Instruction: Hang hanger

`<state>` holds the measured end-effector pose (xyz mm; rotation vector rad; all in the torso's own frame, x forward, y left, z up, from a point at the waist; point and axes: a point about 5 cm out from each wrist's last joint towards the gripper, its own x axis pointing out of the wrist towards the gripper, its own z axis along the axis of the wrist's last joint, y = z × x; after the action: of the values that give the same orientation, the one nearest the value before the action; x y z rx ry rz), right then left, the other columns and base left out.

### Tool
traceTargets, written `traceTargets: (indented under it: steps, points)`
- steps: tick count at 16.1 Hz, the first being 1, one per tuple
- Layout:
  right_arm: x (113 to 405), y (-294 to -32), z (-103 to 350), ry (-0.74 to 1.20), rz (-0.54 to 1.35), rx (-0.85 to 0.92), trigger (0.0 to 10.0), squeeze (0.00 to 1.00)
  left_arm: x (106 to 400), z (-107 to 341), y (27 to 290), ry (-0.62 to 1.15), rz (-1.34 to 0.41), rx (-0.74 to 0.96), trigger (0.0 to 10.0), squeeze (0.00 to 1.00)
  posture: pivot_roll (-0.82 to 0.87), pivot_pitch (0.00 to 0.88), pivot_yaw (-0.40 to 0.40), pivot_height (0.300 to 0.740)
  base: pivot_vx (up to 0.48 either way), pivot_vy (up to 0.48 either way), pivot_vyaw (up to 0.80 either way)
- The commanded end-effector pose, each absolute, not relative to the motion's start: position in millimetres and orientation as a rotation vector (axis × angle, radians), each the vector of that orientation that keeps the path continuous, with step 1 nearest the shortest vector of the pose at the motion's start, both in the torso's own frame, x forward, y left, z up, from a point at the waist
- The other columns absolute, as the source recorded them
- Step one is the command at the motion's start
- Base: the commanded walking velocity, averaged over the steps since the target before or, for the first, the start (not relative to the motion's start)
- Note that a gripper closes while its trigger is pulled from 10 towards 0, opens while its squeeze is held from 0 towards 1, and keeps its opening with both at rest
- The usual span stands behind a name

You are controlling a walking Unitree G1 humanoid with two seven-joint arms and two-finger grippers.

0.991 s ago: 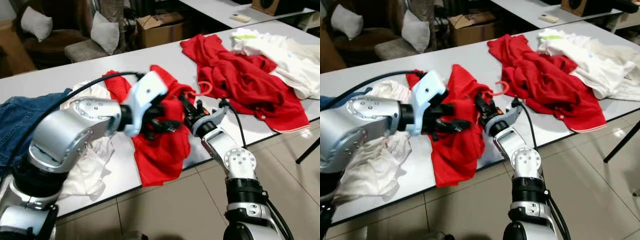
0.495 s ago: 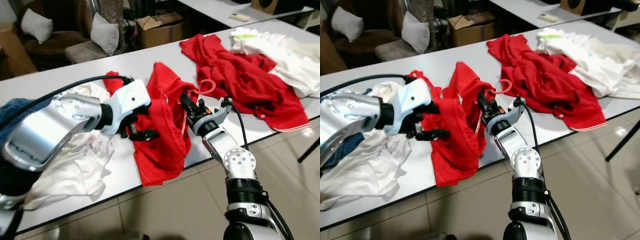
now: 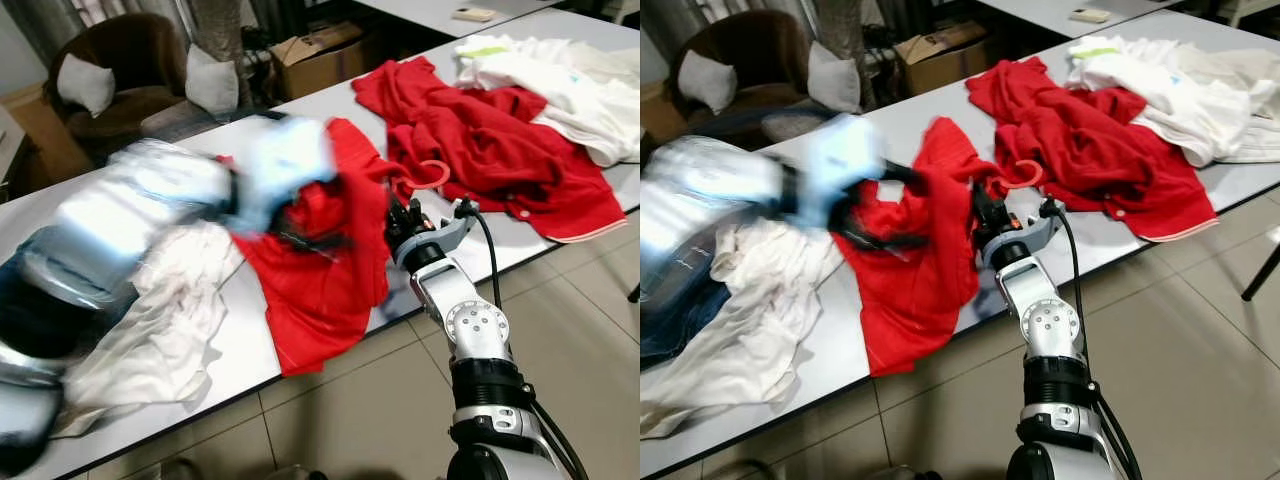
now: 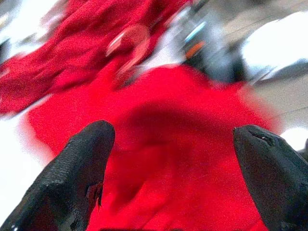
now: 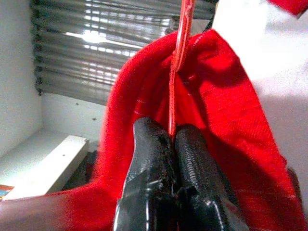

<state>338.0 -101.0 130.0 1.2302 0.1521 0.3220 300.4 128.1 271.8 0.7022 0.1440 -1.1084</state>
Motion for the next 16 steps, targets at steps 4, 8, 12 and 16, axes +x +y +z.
traceTargets:
  steps: [4,8,12,16]
  points:
    - [331.0,-86.5,133.9,0.187,0.396,1.312,10.0,0.0,284.3,259.8,188.9,0.287,-1.095,0.628,10.0,0.25,-0.02,0.0,0.152,0.74,0.0,0.0,0.0]
    - [326.2,-92.7,144.1,0.15,0.474,1.316,10.0,0.0,293.5,238.0,215.9,0.168,-0.807,0.288,10.0,0.0,-0.02,0.0,0.123,0.74,0.0,0.0,0.0]
    - [300.1,-104.0,153.5,0.097,0.512,1.27,10.0,0.0,284.4,166.5,212.6,0.128,-0.451,0.067,10.0,0.0,-0.05,0.0,0.087,0.74,0.0,0.0,0.0]
    - [279.5,-110.4,171.2,0.06,0.537,1.321,10.0,0.0,265.1,150.9,196.0,0.133,-0.375,-0.038,10.0,0.0,-0.05,0.0,0.066,0.74,0.0,-0.263,0.0]
